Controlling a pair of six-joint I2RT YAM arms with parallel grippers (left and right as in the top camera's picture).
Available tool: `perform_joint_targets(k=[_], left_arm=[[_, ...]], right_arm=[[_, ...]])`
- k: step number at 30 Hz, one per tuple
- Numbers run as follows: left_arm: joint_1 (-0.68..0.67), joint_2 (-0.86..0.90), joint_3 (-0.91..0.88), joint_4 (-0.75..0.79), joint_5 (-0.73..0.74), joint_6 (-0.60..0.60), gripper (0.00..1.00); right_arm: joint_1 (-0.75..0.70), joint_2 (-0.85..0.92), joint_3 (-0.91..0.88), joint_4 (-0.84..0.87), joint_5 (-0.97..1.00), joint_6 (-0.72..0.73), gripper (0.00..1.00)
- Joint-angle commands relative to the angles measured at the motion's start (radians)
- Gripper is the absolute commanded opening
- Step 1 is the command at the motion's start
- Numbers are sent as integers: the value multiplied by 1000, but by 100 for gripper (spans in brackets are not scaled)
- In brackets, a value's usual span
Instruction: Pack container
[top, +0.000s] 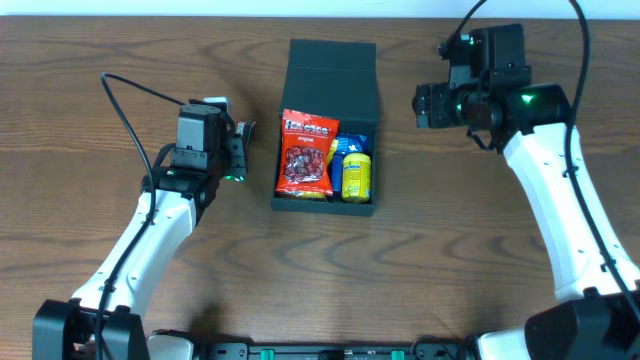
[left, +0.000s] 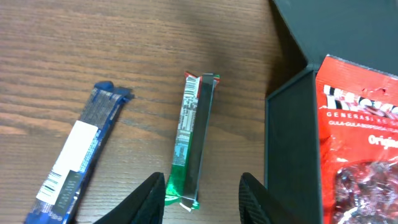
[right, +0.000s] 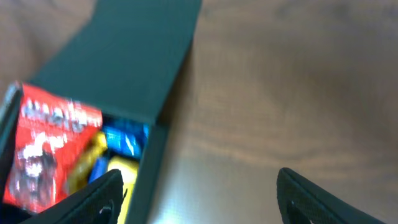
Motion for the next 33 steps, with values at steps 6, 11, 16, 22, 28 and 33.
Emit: perform_joint_targets(k=[6,11,16,22,28,33], left_arm=[[2,99,17,61,-32,120,47],[3,170,17,104,-33,241,50],[2,251,17,152,-32,320,50],[3,303,17,215,-32,346,54],[2,361,17,247,-28,353,54],[2,369,17,249,-28,353,54]], right_arm=[[10,-4,2,190,-10,-12,86],[11,-4,2,181,-32,-11,86],[13,-4,2,182,-55,35,86],[13,-4,2,182,-54,50,86],[13,-4,2,182,-54,50,86],[13,-4,2,182,-54,49,86]])
